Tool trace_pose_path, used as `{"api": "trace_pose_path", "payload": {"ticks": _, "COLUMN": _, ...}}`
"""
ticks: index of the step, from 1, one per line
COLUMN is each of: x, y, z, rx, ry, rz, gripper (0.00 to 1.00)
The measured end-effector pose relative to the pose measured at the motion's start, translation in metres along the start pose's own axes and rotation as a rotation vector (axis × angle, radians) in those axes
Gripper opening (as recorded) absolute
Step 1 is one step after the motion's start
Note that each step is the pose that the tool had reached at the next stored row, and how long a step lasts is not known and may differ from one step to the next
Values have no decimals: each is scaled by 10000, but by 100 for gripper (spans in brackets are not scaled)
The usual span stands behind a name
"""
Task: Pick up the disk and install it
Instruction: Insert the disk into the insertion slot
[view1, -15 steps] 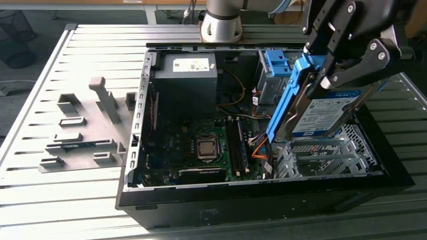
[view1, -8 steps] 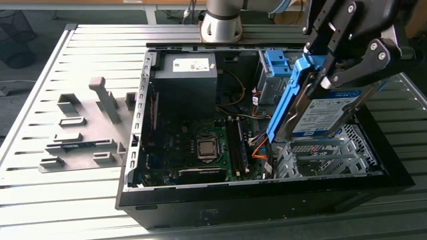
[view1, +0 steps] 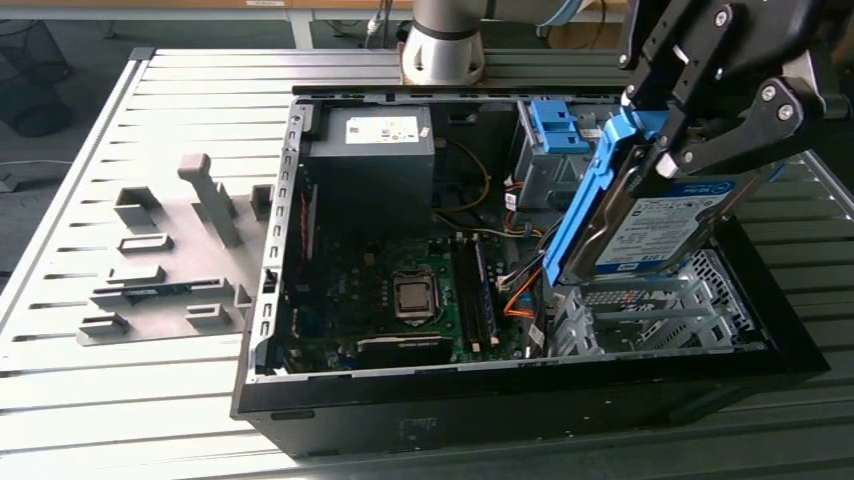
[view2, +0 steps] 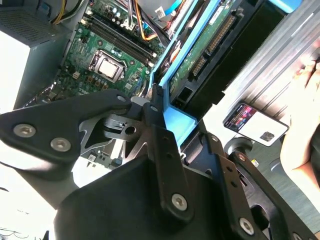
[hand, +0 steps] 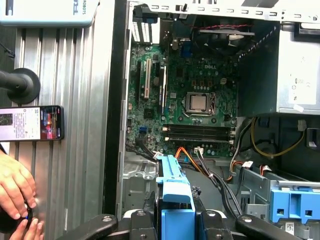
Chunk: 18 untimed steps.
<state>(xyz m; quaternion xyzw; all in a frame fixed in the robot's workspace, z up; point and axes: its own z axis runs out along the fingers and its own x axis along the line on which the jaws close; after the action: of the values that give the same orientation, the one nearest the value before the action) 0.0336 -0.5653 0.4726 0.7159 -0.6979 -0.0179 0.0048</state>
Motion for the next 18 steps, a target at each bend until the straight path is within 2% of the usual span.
{"api": "trace_pose_path", "payload": {"ticks": 10, "x": 1, "y": -1, "z": 0, "rx": 0, "ry": 0, "rz": 1, "gripper": 36}}
{"api": "trace_pose_path", "payload": {"ticks": 14, "x": 33, "y": -6, "z": -1, "rx": 0, "ry": 1, "rz": -1, "gripper": 36}}
{"api": "trace_pose_path", "payload": {"ticks": 18, "x": 65, "y": -76, "z": 1, "rx": -17, "ry": -1, "rz": 1, "gripper": 36}}
